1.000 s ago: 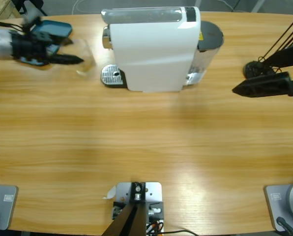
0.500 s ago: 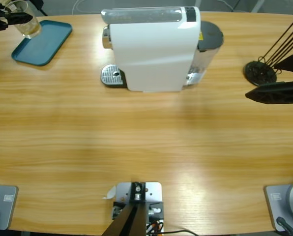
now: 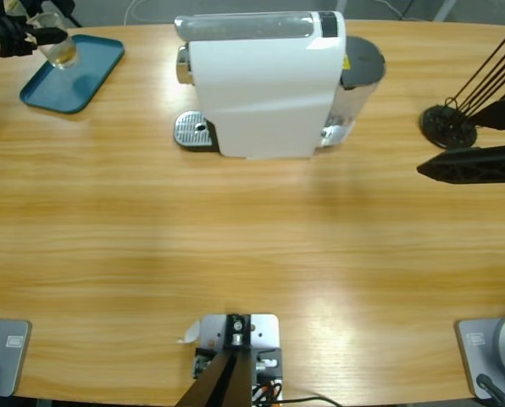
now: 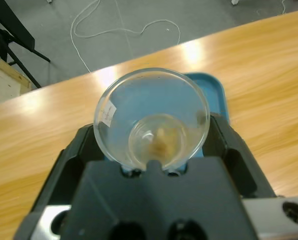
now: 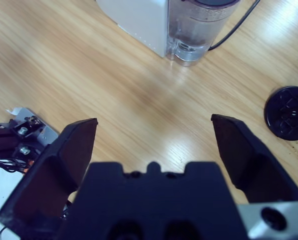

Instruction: Pour coffee

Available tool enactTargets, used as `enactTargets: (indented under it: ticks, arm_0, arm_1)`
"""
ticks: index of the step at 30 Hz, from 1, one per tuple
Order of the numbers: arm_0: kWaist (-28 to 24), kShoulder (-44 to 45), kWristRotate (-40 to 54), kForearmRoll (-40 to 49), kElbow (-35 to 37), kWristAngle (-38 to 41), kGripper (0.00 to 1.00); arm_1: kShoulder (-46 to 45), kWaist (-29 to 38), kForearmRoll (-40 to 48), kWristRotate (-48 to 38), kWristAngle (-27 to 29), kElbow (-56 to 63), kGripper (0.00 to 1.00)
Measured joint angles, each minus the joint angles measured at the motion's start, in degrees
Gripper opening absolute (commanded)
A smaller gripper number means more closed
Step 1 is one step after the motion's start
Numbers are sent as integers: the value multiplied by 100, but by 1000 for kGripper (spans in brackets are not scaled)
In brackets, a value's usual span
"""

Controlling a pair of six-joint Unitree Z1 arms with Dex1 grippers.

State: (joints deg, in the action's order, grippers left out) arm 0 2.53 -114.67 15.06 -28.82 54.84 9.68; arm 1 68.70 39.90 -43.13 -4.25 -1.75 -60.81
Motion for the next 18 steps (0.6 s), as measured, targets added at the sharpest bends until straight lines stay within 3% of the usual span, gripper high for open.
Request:
enactTargets:
  ticks: [18]
  arm_0:
    - [65, -128, -57, 322, -10, -170, 0]
  arm_1:
    - [8, -1, 119, 0, 28, 139, 1000]
